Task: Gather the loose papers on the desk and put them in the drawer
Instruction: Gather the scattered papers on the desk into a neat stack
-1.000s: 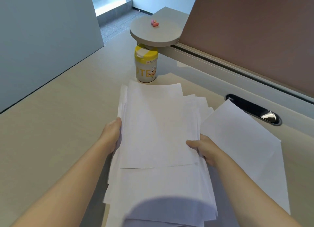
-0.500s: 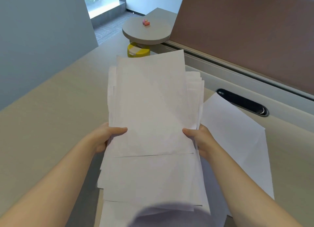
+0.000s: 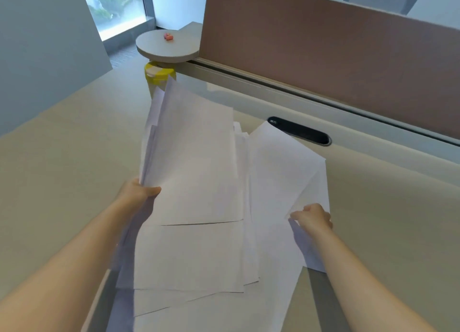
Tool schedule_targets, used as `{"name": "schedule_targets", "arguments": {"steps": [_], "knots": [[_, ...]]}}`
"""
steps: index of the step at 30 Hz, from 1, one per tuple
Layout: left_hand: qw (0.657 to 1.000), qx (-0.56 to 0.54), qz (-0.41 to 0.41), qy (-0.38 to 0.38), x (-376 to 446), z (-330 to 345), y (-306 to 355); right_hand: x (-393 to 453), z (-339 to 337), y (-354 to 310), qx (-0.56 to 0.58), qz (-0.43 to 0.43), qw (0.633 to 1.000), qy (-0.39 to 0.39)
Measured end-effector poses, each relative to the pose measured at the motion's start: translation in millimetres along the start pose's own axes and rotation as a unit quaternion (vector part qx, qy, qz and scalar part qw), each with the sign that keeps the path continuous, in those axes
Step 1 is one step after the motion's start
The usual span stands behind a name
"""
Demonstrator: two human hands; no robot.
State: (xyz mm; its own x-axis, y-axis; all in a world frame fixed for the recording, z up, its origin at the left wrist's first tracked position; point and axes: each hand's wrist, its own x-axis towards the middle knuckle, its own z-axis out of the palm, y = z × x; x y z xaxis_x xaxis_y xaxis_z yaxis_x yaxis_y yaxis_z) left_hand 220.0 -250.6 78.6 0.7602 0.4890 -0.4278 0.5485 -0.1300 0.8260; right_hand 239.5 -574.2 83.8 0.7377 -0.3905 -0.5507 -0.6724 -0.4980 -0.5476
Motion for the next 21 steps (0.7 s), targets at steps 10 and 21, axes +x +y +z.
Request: {"name": "schedule_targets", "arguments": {"steps": [10, 21], "knots": [[0.994, -0.043, -0.035, 0.093, -32, 29, -16, -12, -11, 31, 0.184, 0.051, 0.970, -0.150], [0.990, -0.116, -0.071, -0.042, -27, 30, -11, -5, 5, 12, 0.232, -0.029, 0.959, -0.161]]}}
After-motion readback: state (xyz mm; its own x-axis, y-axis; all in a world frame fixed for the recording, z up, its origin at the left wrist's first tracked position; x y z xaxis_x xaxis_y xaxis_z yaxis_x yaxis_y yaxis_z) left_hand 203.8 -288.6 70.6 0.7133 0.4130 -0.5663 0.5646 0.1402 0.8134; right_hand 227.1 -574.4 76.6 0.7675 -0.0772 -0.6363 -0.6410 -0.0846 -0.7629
